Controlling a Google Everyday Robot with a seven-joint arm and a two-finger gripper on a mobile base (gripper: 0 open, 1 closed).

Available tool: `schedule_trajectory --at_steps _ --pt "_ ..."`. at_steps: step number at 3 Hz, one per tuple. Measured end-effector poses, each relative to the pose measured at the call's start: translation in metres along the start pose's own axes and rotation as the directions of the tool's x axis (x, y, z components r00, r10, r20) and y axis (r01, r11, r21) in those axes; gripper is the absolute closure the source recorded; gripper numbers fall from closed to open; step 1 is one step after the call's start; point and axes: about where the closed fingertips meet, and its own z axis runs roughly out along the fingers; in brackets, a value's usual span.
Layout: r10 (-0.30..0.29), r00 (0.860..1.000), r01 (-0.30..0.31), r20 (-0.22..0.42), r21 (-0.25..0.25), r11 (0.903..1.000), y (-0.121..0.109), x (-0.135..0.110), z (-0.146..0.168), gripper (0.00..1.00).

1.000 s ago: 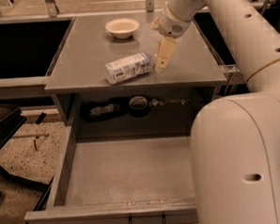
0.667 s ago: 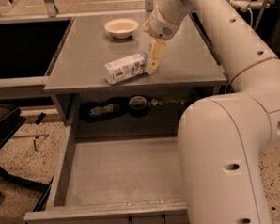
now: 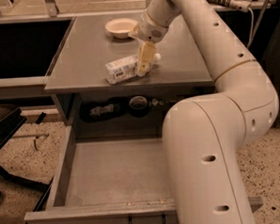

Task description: Place blue plastic bottle into top drawer

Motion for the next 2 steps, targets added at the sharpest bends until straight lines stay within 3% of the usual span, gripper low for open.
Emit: schedule_trajectory --at_steps 2 --pt "0.03 0.999 -0.027 0.039 -0.08 0.9964 0.0137 -0.0119 0.0116 0.0"
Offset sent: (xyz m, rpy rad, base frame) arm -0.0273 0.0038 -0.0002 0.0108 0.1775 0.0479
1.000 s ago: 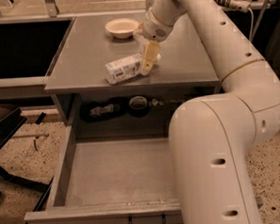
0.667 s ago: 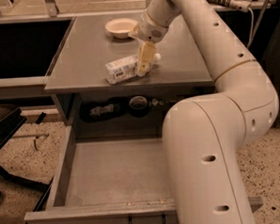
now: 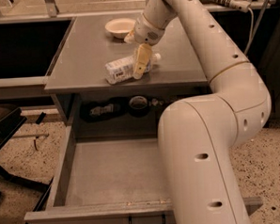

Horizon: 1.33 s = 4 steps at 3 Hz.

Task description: Place blue plastic bottle into top drawer

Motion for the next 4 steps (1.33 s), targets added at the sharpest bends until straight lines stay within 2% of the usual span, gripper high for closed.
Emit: schedule_trajectory --at_steps 1,2,4 --pt "0.016 1.0 -0.016 0.02 -0.02 0.9997 0.0031 -0.0023 0.0046 0.0" --pt "0.031 0.999 -0.029 0.034 -0.051 0.9983 0.0091 -0.003 0.0112 0.19" --pt "0.031 0.999 -0.029 0.034 -0.051 0.9983 0.0091 -0.003 0.0112 0.65"
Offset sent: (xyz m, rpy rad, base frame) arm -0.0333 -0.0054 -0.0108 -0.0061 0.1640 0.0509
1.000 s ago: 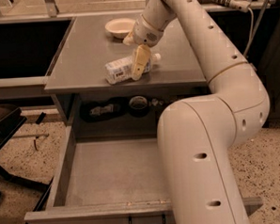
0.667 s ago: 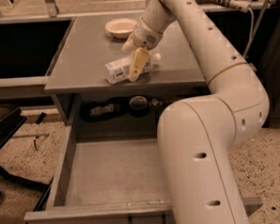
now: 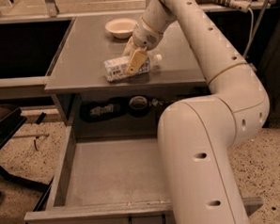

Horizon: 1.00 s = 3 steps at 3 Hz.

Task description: Place blue plastic bottle into top drawer

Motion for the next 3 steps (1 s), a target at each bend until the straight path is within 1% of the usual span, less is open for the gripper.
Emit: schedule_trajectory --at_steps 1,2,3 --pt "0.005 1.0 -0.005 -0.011 0.059 0.9982 0.002 -0.005 -0.025 0.88" --pt "0.038 0.997 -0.025 -0.06 0.217 0.9759 0.011 -0.019 -0.079 1.0" --pt "0.065 0.994 -0.029 -0.084 0.371 0.9282 0.036 -0.041 -0.133 1.0"
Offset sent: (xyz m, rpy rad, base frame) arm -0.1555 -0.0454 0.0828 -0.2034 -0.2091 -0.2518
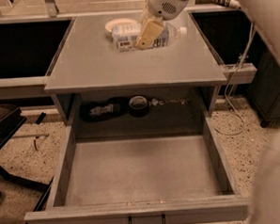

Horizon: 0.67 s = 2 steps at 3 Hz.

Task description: Place blue plastic bottle into top drawer

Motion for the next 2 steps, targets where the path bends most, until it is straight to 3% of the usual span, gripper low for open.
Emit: schedule_trajectory --at_steps 1,2 --pt "-0.015 1.0 0.013 0.011 0.13 0.9914 0.029 -0.028 -0.058 1.0" --pt "-0.007 1.0 0.004 0.018 0.187 0.9823 0.076 -0.044 -0.084 1.0"
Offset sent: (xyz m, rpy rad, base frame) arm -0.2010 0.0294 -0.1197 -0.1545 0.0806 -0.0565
